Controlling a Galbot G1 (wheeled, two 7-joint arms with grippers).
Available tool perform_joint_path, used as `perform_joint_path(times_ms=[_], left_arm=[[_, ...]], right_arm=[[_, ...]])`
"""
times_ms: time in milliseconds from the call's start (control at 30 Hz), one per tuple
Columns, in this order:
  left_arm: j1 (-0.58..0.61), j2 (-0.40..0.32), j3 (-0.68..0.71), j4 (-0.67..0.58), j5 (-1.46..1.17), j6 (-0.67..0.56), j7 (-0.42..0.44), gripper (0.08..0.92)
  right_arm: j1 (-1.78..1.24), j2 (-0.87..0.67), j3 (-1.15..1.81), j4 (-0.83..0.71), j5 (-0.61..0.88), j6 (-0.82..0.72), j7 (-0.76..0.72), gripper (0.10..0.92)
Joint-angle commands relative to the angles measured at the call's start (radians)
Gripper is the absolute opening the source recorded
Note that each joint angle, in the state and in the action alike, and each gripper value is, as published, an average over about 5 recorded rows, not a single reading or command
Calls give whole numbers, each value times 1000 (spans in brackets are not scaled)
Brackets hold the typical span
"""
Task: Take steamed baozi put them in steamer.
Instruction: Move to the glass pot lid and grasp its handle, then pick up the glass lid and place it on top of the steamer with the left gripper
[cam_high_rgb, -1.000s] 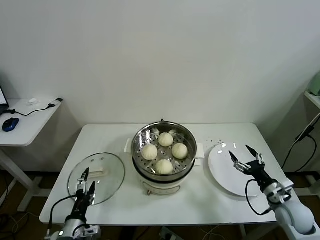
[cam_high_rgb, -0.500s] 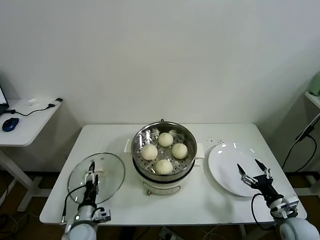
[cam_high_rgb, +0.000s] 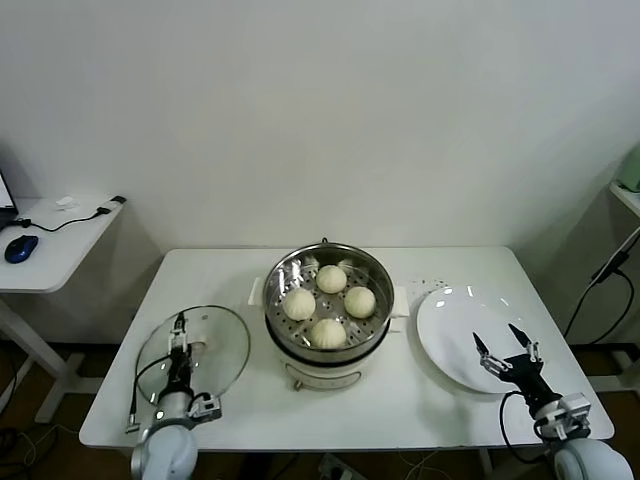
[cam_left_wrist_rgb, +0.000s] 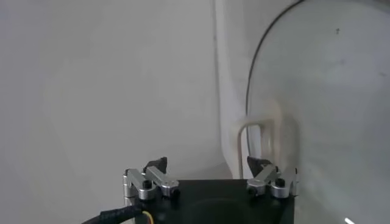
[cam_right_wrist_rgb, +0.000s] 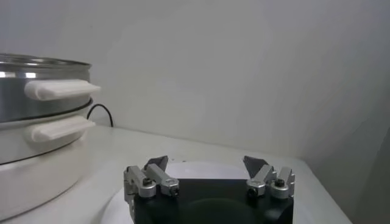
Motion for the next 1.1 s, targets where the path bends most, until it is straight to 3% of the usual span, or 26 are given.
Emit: perform_joint_path(times_ms=[33, 167, 633, 833, 1100], left_arm=[[-57, 5, 7, 70, -33, 12, -20, 814], [-63, 9, 4, 81, -41, 7, -19, 732], [-46, 37, -5, 34, -96, -20, -18, 325], [27, 83, -13, -139, -157, -24, -9, 171], [187, 192, -66, -451, -228, 3, 53, 154]], right_arm=[[16, 13, -2, -27, -27, 4, -6, 823], [19, 22, -1, -38, -40, 10, -14, 823], [40, 37, 3, -69, -56, 24, -24, 823], [60, 36, 2, -83, -55, 28, -23, 823], [96, 31, 2, -113, -53, 32, -22, 823]])
